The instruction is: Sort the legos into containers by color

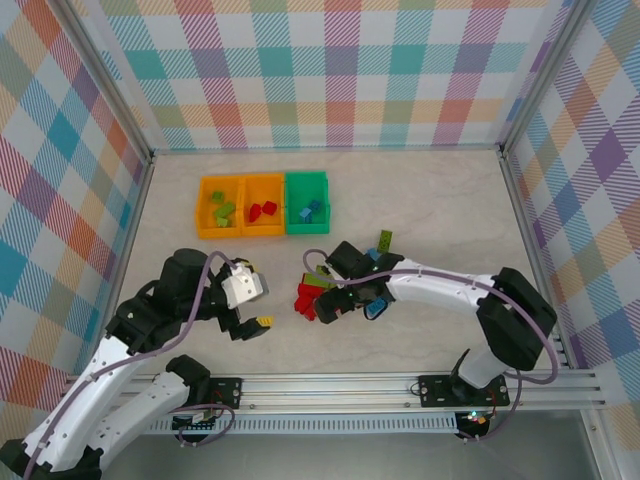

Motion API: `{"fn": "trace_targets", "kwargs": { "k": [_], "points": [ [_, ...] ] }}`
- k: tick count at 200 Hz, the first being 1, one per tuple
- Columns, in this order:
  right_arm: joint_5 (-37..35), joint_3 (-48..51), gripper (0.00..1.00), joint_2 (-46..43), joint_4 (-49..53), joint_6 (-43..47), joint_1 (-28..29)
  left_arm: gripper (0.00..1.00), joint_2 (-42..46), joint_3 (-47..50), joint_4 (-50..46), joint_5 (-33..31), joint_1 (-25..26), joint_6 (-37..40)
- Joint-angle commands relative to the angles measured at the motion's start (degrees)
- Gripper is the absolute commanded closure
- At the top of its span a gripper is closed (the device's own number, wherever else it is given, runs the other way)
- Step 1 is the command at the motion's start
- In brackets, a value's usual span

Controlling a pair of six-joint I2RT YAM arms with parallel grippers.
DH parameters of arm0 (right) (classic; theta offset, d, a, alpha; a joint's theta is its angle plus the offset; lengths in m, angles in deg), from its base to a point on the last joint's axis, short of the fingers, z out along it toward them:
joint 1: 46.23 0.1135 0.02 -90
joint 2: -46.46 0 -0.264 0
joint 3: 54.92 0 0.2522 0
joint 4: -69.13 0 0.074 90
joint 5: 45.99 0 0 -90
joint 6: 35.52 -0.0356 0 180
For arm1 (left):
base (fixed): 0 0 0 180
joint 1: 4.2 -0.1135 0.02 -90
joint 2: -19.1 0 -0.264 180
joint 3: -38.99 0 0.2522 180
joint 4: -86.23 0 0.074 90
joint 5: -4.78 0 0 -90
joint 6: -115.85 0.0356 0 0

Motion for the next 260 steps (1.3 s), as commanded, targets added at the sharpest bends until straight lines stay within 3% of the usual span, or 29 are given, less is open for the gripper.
{"fn": "trace_targets", "kwargs": {
  "k": [1,43,91,143,178,193,214,238,260],
  "points": [
    [-0.33,-3.05,0.02,3.99,-0.5,3.83,0.42,0.0,-2.02,1.5,-0.38,2.18,0.37,8.31],
    [-0.06,-5.38,0.08,9.94,-0.65,5.27,0.42,0.0,-5.45,0.36,-1.38,3.85,0.28,8.56],
    [-2.79,-5.88,0.37,11.78,0.8,4.95,0.69,0.0,-5.16,1.14,-0.59,3.67,0.28,8.57],
    [-3.08,-2.94,0.47,-0.99,-1.8,3.26,0.69,0.0,-2.71,2.58,3.73,3.08,0.2,7.69],
    [-2.88,-2.79,0.51,-8.61,-13.16,7.42,0.7,0.0,2.61,6.21,18.47,-2.23,-3.16,-4.8],
    [-2.9,-4.49,0.51,-6.66,-19.91,11.13,0.69,0.0,3.86,6.82,25.08,-6.89,-5.69,-12.08],
    [-4.2,-10.38,0.51,0.3,-27.07,15.71,0.62,0.0,3.26,5.11,31.44,-25.64,-8.89,-27.71],
    [-4.63,-19.14,0.51,10.73,-33.89,18.56,-0.25,0.0,1.25,0.22,25.27,-39.25,-10.67,-31.66],
    [-5.73,-29.72,0.52,21.35,-34.61,21.03,-1.02,0.0,1.61,1.68,25.68,-44.01,-11.39,-31.86]
  ]
}}
